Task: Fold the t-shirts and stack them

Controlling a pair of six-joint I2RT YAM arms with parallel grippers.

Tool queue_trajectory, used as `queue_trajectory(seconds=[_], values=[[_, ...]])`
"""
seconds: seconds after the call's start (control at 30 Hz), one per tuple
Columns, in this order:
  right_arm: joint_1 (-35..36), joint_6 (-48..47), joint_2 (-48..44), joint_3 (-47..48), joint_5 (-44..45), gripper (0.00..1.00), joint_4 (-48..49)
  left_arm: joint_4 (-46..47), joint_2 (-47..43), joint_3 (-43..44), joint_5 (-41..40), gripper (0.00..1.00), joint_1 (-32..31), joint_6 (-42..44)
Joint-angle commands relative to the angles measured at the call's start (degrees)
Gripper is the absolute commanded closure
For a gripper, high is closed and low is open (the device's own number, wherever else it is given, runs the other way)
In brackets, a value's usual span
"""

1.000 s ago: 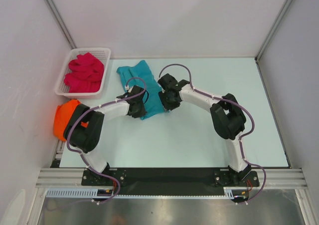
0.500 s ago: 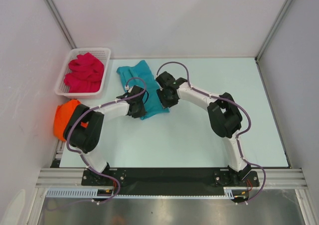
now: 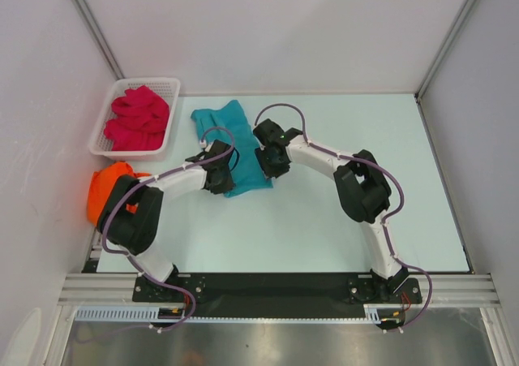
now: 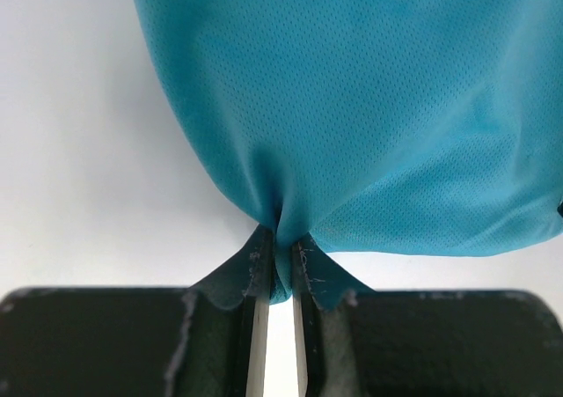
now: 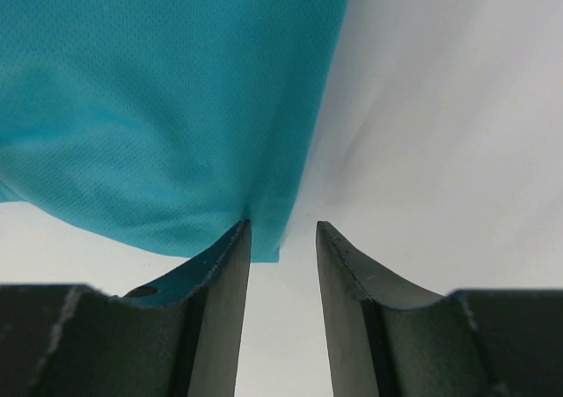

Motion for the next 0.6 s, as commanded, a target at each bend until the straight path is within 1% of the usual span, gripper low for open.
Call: queue_trajectory(seconds=[0.0, 0.3, 0.33, 0.57], values=[[0.07, 1.09, 1.06, -0.36, -1.31, 0.59, 1.86, -1.54, -3.64, -0.95, -1.23, 0.83, 0.95, 1.32], [0.60, 3.55, -0.16, -5.45, -1.93, 0.59, 4.76, -1.19, -3.02, -1.12, -0.70, 0.83, 1.12, 1.59], [0.77, 3.99, -0.34, -6.24, -3.32, 0.59, 4.94, -1.10, -2.93, -1.12, -0.61, 0.82, 1.12, 1.59], [1.92, 5.66, -0.08, -8.71, -4.83, 0.60, 6.70, -0.92, -2.58, -1.21, -0.61, 0.83, 1.12, 1.85]])
